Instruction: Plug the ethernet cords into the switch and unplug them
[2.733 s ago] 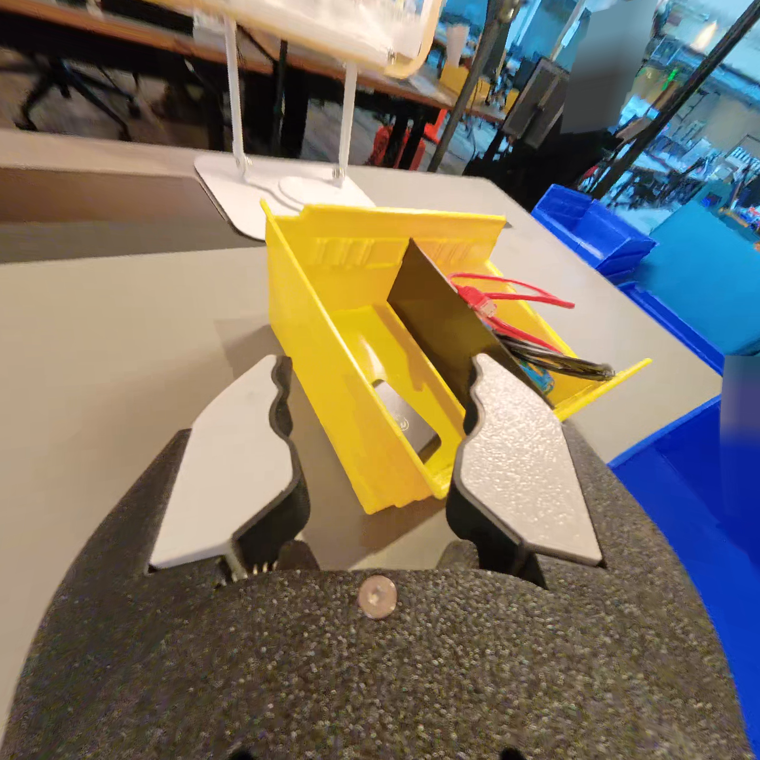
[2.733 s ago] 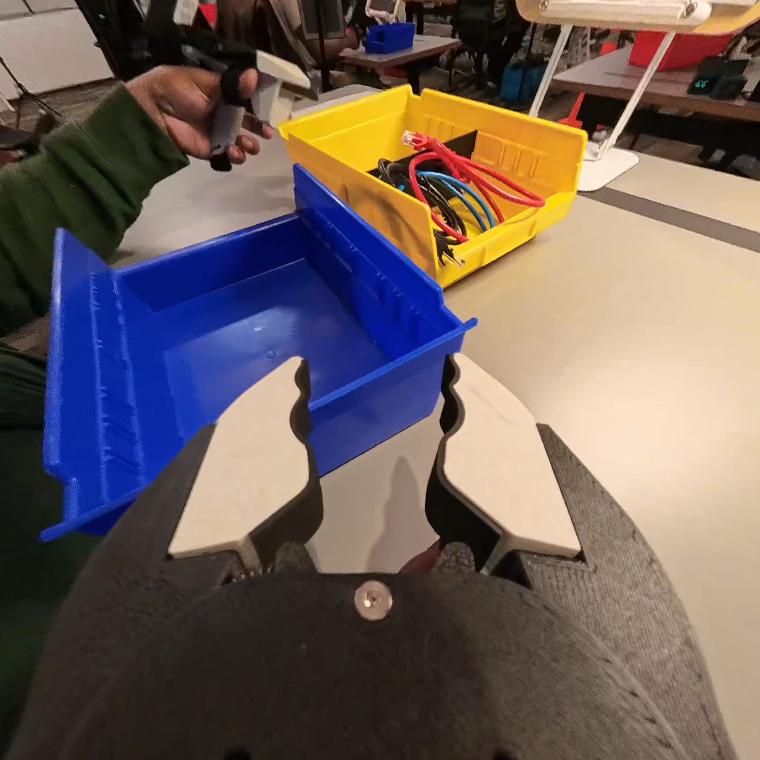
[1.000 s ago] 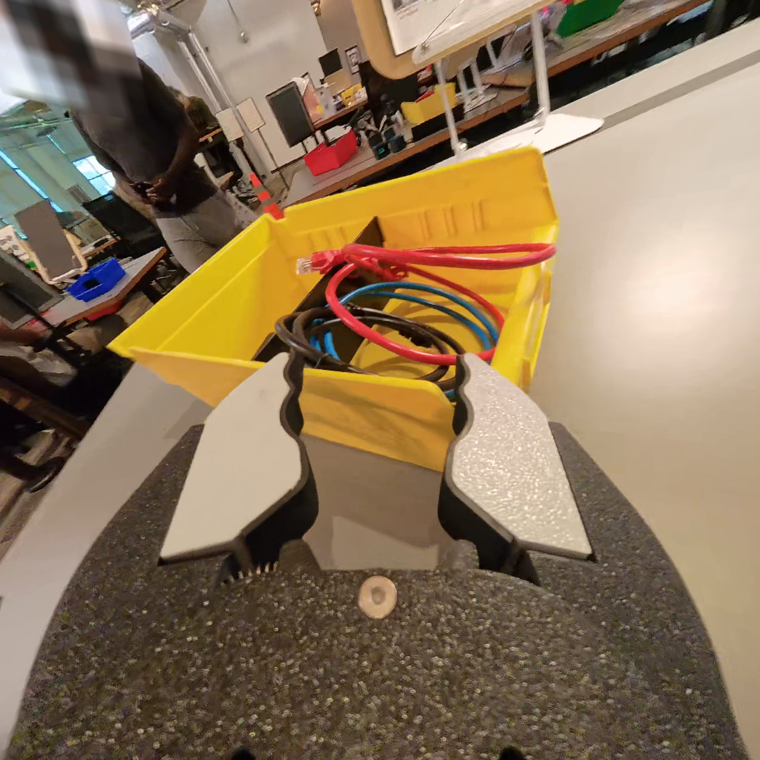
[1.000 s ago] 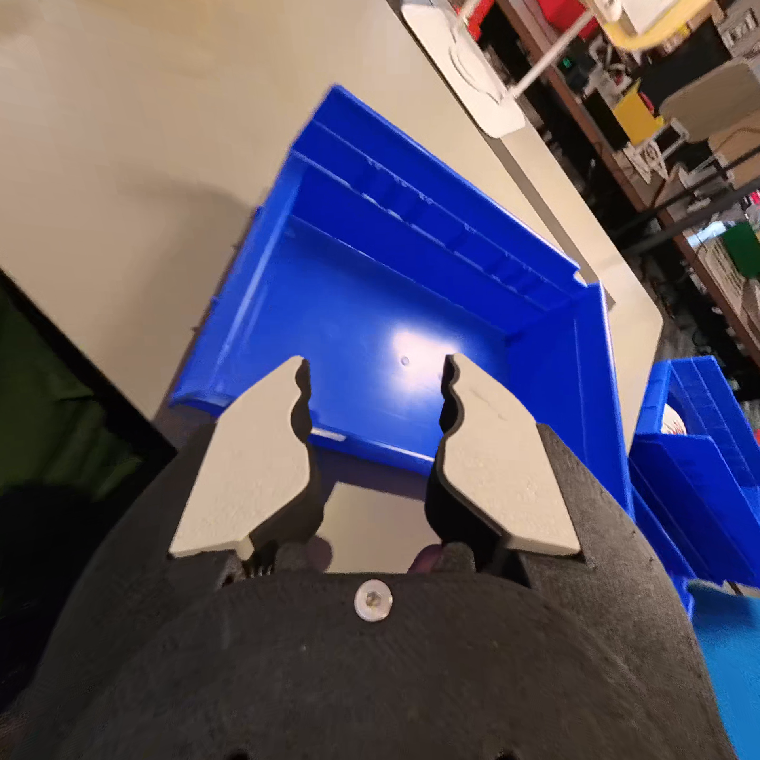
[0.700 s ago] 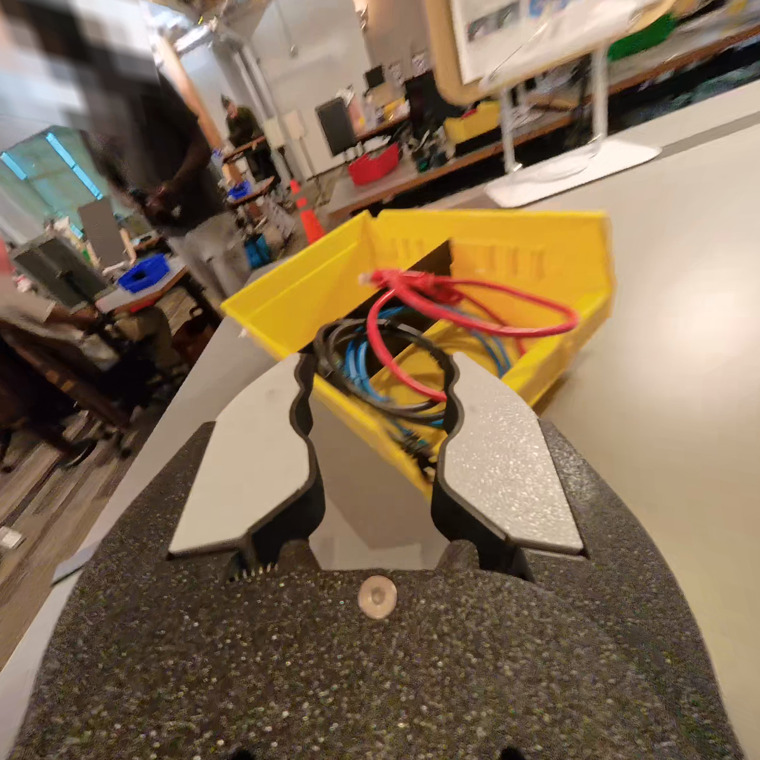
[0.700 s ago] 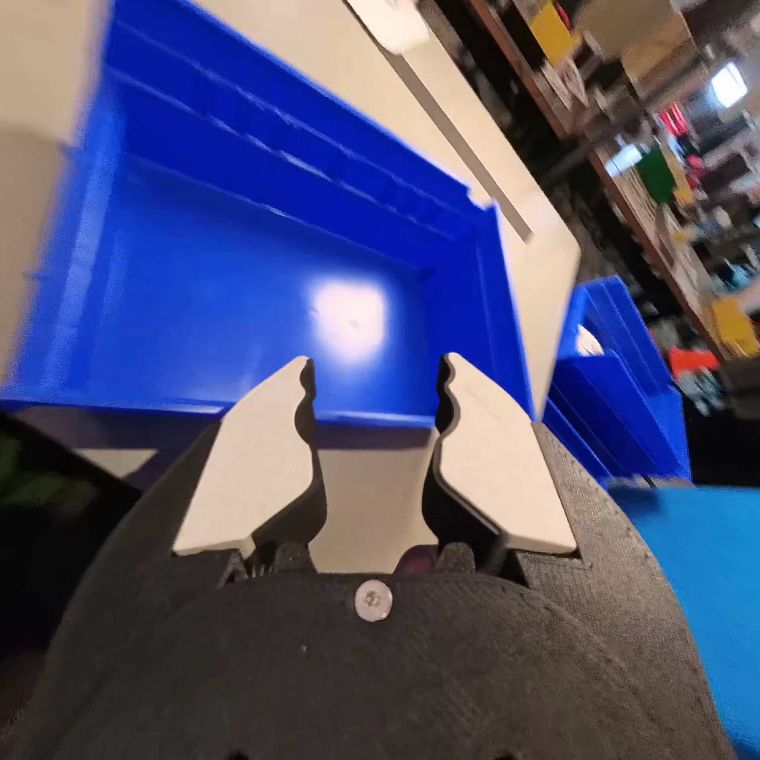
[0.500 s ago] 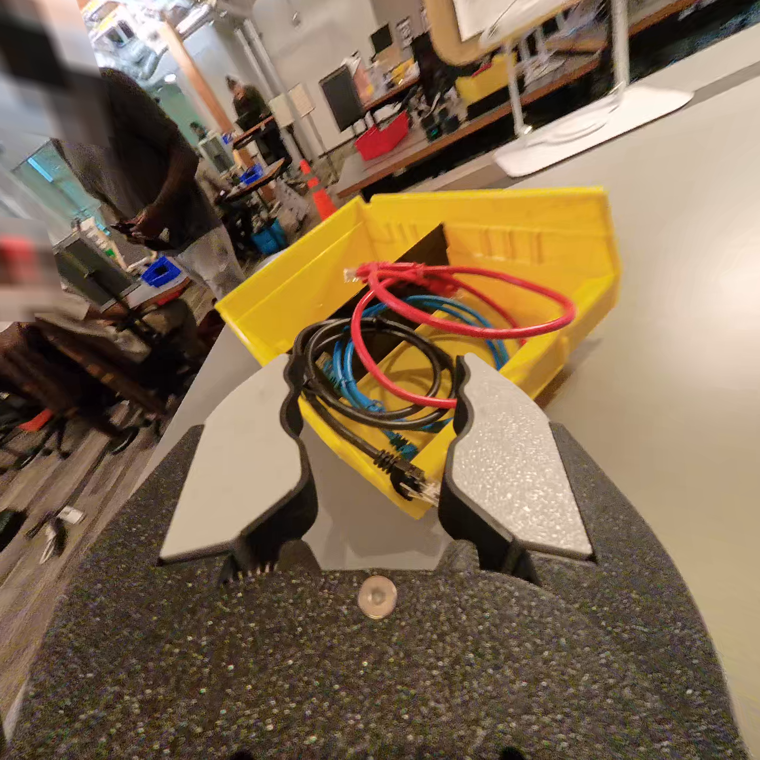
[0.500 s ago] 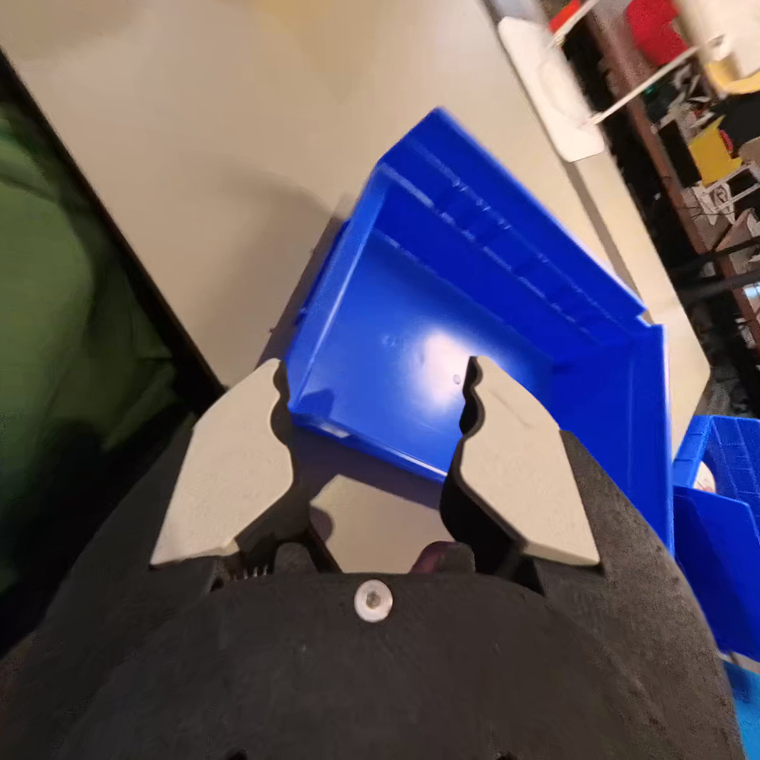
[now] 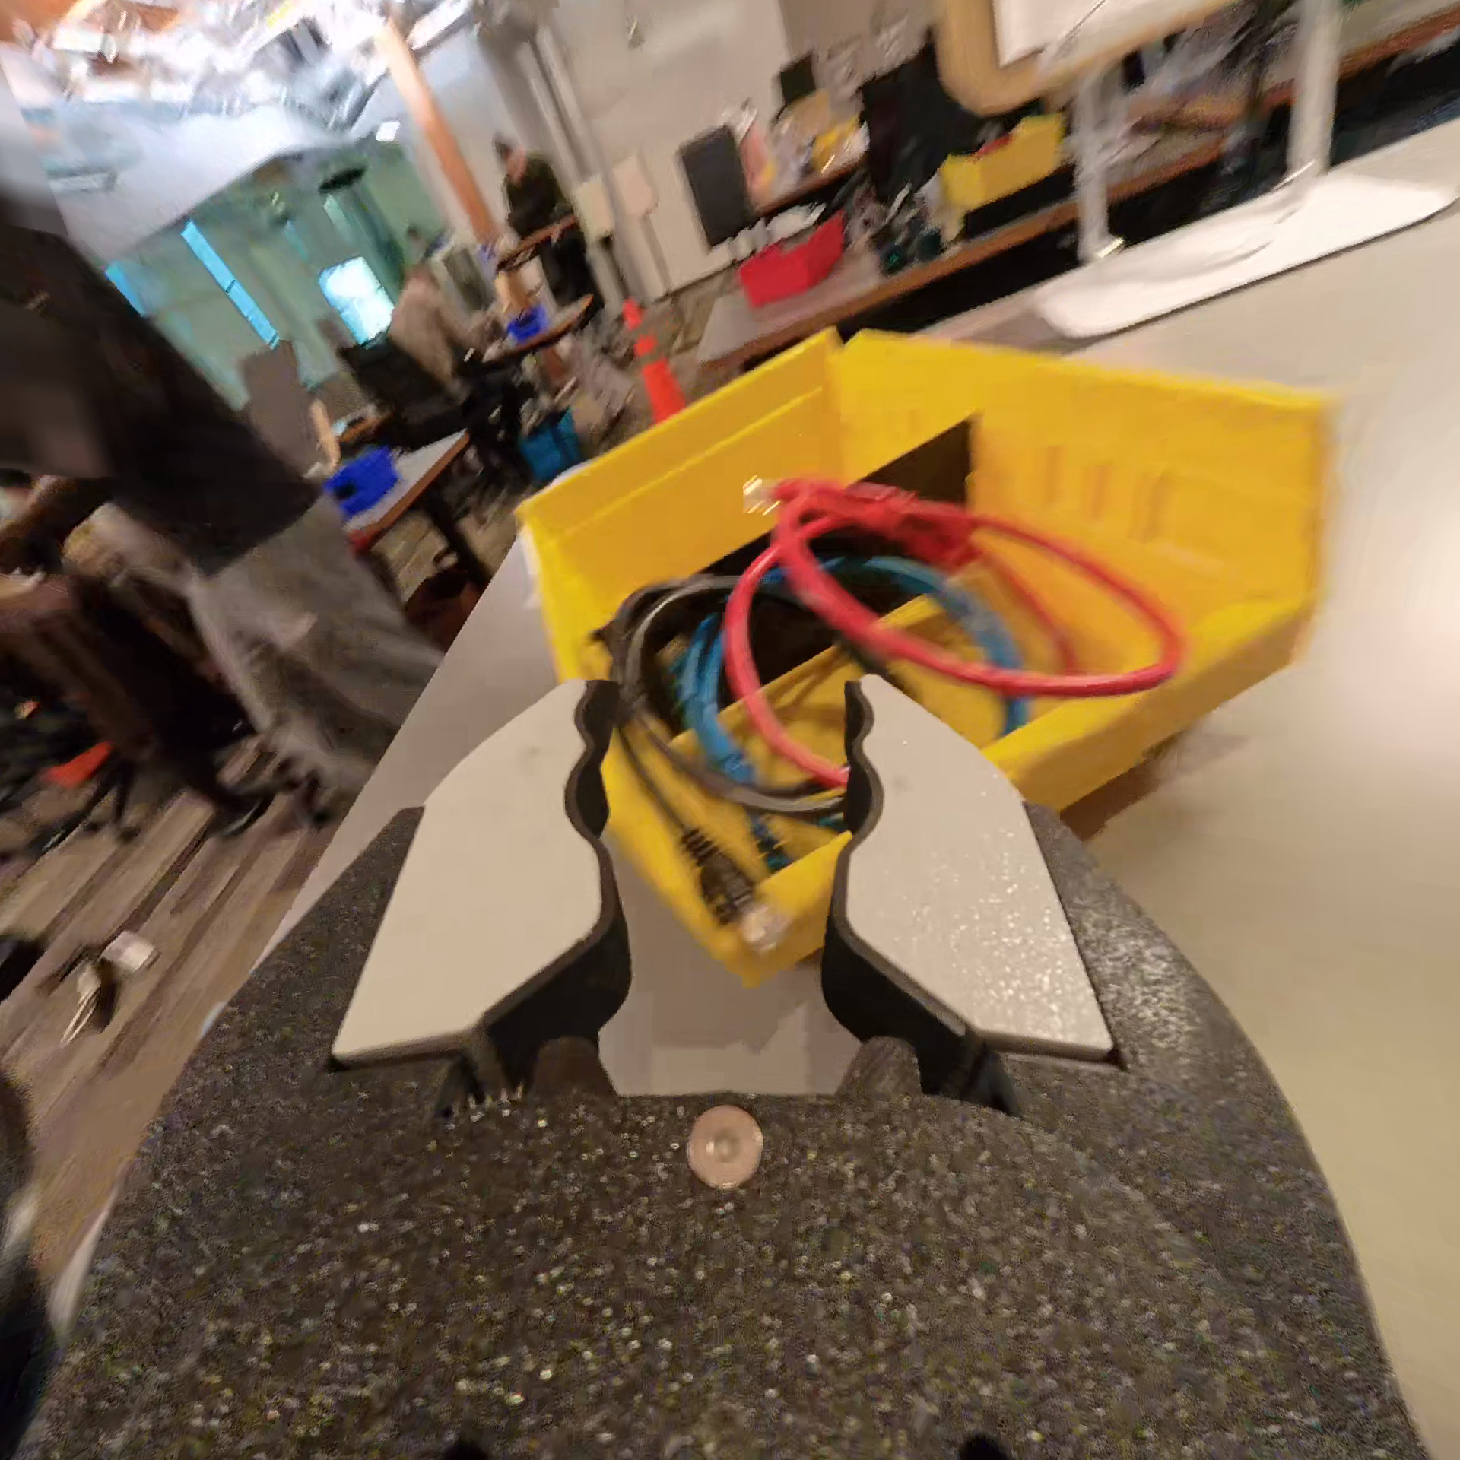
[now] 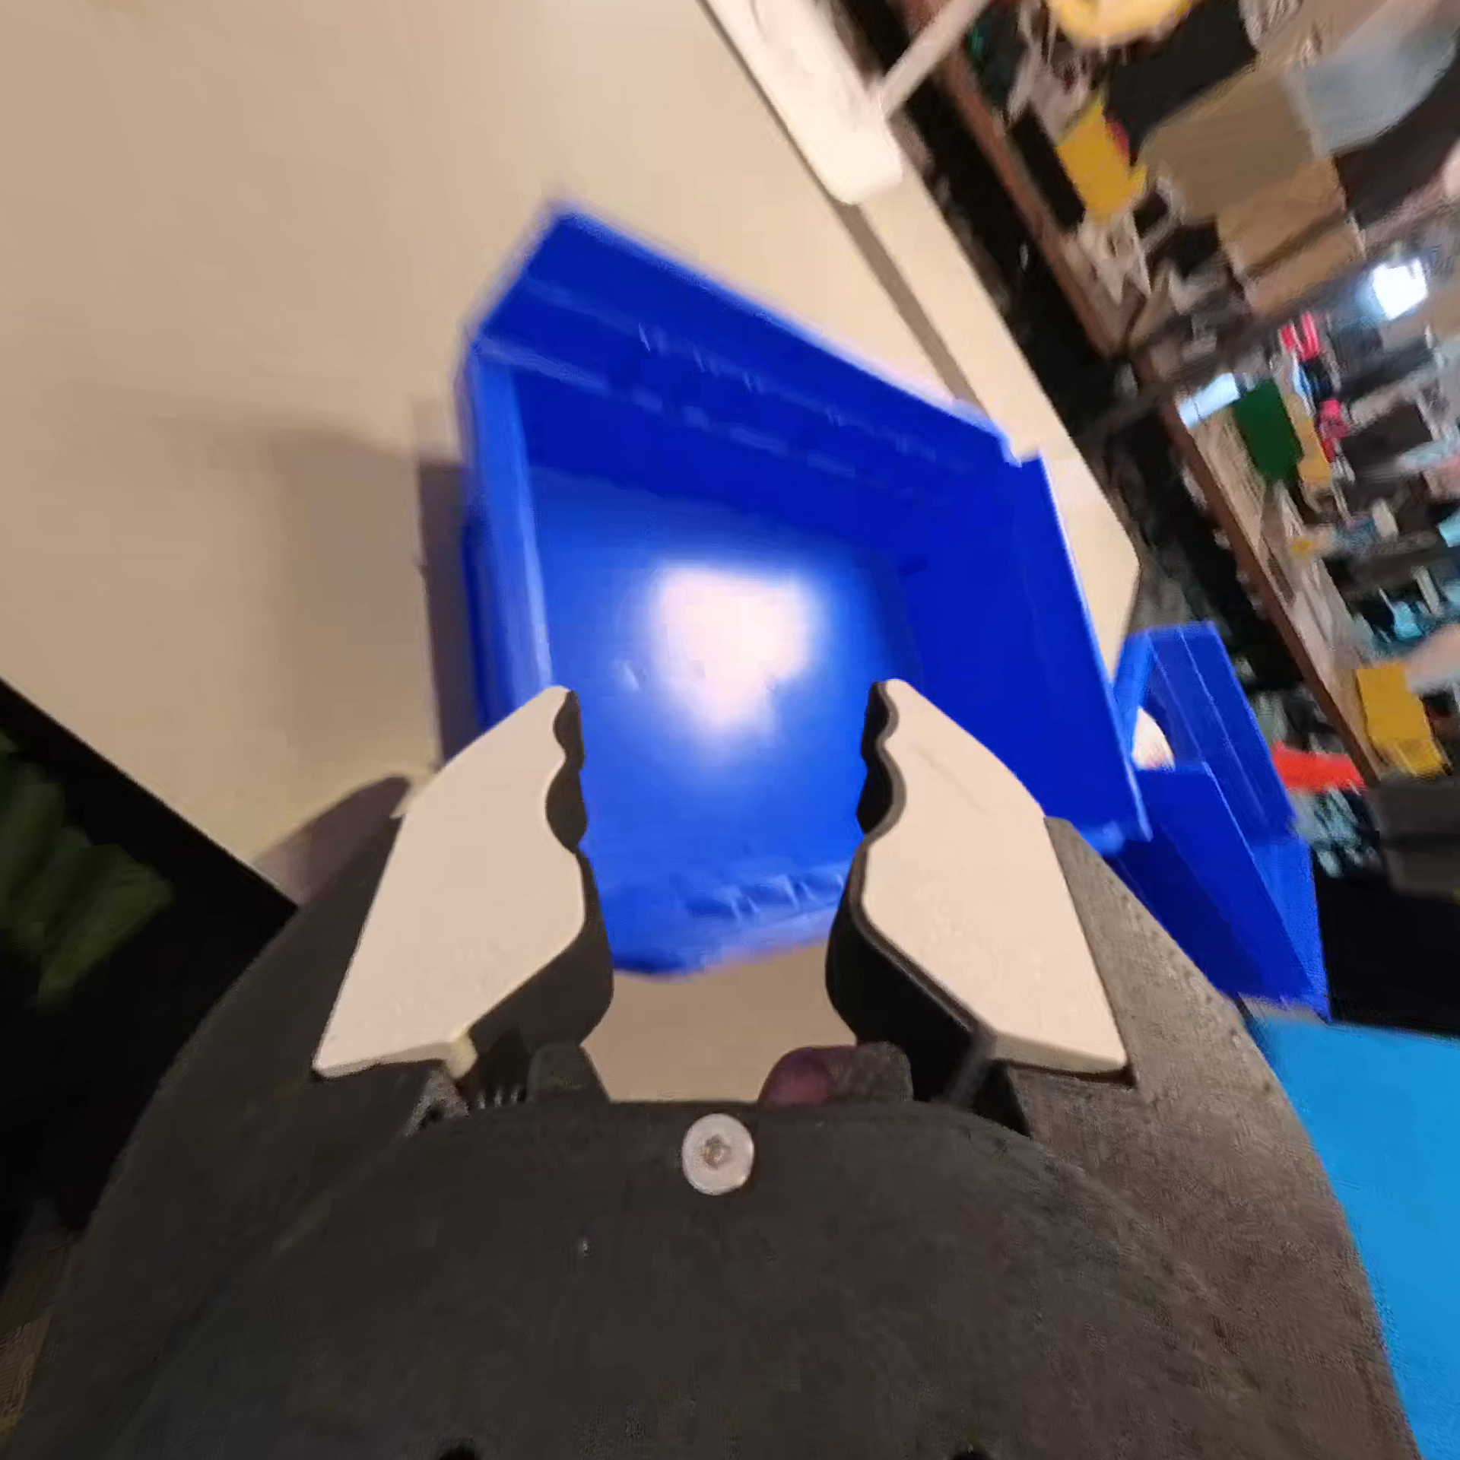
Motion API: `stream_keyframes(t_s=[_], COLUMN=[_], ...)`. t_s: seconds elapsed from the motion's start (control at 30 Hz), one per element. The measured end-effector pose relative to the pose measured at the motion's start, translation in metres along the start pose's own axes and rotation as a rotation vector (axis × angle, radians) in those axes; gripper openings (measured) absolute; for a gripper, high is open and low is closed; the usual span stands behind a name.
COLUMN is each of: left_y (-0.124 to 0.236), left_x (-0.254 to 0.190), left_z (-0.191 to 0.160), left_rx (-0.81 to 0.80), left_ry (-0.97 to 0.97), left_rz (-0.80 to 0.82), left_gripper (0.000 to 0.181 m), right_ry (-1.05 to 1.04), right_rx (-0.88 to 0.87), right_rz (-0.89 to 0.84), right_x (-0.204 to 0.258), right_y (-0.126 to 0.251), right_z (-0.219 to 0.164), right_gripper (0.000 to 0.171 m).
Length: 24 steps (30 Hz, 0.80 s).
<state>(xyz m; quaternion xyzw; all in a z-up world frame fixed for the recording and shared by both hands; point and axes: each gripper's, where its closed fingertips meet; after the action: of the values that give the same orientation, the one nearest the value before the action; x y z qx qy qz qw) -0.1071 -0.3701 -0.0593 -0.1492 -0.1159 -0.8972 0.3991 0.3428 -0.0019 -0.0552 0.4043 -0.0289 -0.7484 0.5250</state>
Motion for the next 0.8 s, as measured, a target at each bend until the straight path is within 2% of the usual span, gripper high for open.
stream_keyframes(t_s=[0.07,0.13,0.27,0.37,0.47,0.57,0.63,0.67,0.8], left_y=[0.001,-0.001,-0.024,-0.041,-0.058,-0.081,-0.088,-0.085,-0.056], left_x=[-0.037,-0.078,-0.122,-0.134,-0.147,-0.153,-0.157,-0.157,-0.133], left_z=[0.024,0.041,0.049,0.053,0.052,0.034,0.017,0.016,0.005], left_rx=[-0.082,-0.120,-0.063,-0.035,0.006,0.096,0.146,0.135,0.124], left_ry=[-0.012,-0.007,0.037,0.068,0.049,-0.016,-0.042,-0.032,-0.081], left_rz=[-0.093,-0.211,-0.290,-0.286,-0.293,-0.270,-0.299,-0.310,-0.262], left_gripper=[0.058,0.058,0.063,0.064,0.063,0.055,0.041,0.037,0.021], right_ry=[-0.012,-0.018,-0.135,-0.167,-0.161,-0.122,-0.102,-0.093,-0.053], right_rx=[-0.107,-0.122,-0.135,-0.068,-0.010,0.047,0.043,0.039,0.048], right_rz=[0.085,0.125,0.036,-0.094,-0.193,-0.268,-0.300,-0.298,-0.226], right_x=[0.029,0.054,0.075,0.067,0.058,0.047,0.039,0.036,0.032], right_y=[-0.012,-0.035,-0.093,-0.132,-0.156,-0.164,-0.161,-0.157,-0.137], right_z=[0.032,0.049,0.075,0.073,0.070,0.060,0.055,0.051,0.030], right_gripper=[0.063,0.062,0.066,0.077,0.075,0.064,0.051,0.043,0.040])
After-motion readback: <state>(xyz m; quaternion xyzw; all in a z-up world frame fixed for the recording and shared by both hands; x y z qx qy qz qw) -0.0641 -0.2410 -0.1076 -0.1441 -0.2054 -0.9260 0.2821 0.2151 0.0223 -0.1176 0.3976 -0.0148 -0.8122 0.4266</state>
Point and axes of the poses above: each gripper's, where its closed fingertips meet, y back along the fingers, z out of its top, x = y × z across the jaws, and after that the axes turned 5 degrees about -x, right-handed
